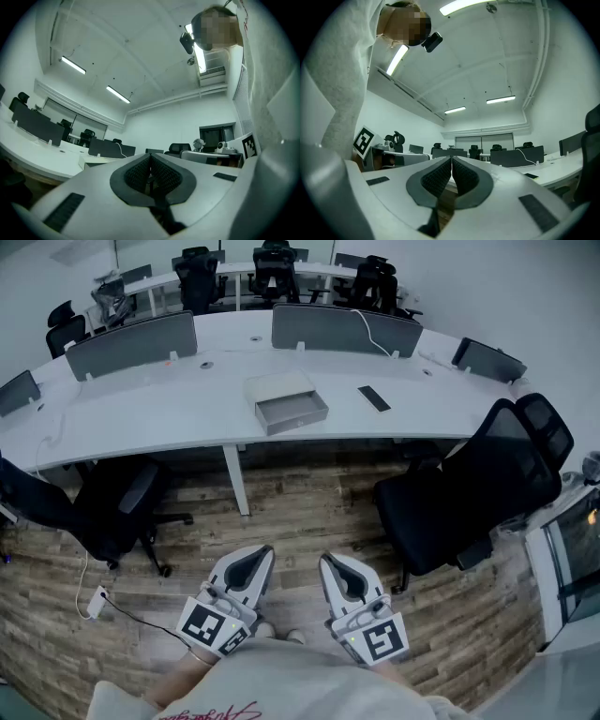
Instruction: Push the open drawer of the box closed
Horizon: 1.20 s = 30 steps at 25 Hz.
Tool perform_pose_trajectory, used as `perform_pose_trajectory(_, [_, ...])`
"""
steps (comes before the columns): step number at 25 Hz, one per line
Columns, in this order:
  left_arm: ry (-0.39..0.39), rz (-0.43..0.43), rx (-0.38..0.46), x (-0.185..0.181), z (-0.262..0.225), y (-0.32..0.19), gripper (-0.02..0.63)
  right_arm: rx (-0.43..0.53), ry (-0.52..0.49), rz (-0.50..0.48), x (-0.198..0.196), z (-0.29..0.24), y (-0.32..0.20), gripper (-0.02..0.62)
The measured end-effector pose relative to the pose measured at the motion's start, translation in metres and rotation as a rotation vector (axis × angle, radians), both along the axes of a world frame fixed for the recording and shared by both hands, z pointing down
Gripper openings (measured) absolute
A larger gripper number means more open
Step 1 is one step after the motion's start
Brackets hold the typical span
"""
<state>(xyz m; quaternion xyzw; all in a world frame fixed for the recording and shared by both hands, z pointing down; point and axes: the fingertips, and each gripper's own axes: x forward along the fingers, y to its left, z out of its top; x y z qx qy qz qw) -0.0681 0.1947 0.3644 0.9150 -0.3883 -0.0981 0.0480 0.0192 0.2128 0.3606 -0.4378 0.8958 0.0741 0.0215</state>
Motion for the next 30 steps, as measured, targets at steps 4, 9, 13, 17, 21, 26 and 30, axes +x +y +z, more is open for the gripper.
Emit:
perform_pose_trajectory(4, [-0.002, 0.007, 0.001, 0.003, -0.001, -0.001, 0.017, 0.002, 0.002, 0.001, 0.001, -0.001, -0.001, 0.018])
perform_pose_trajectory(9, [-0.003, 0.014, 0.005, 0.007, -0.002, 0.001, 0.018, 0.002, -0.022, -0.014, -0.001, -0.006, 0.002, 0.018])
perform_pose_trajectory(13, [-0.009, 0.016, 0.007, 0.011, -0.003, 0.003, 0.017, 0.032, -0.005, 0.002, 0.005, -0.008, 0.004, 0.018])
perform_pose_trajectory(17, [-0.012, 0.005, 0.012, 0.014, -0.004, 0.004, 0.017, 0.055, -0.013, -0.002, 0.008, -0.011, 0.008, 0.02])
perform_pose_trajectory(21, [-0.017, -0.005, 0.016, 0.019, -0.005, 0.006, 0.017, 0.056, -0.034, -0.007, 0.012, -0.012, 0.01, 0.02])
perform_pose_trajectory(26, [-0.021, -0.028, 0.015, 0.025, -0.003, 0.006, 0.018, 0.057, -0.046, -0.018, 0.02, -0.013, 0.009, 0.02])
perform_pose_trajectory(30, [-0.013, -0.049, 0.018, 0.031, -0.003, 0.004, 0.018, 0.045, -0.026, -0.02, 0.032, -0.008, 0.008, 0.02])
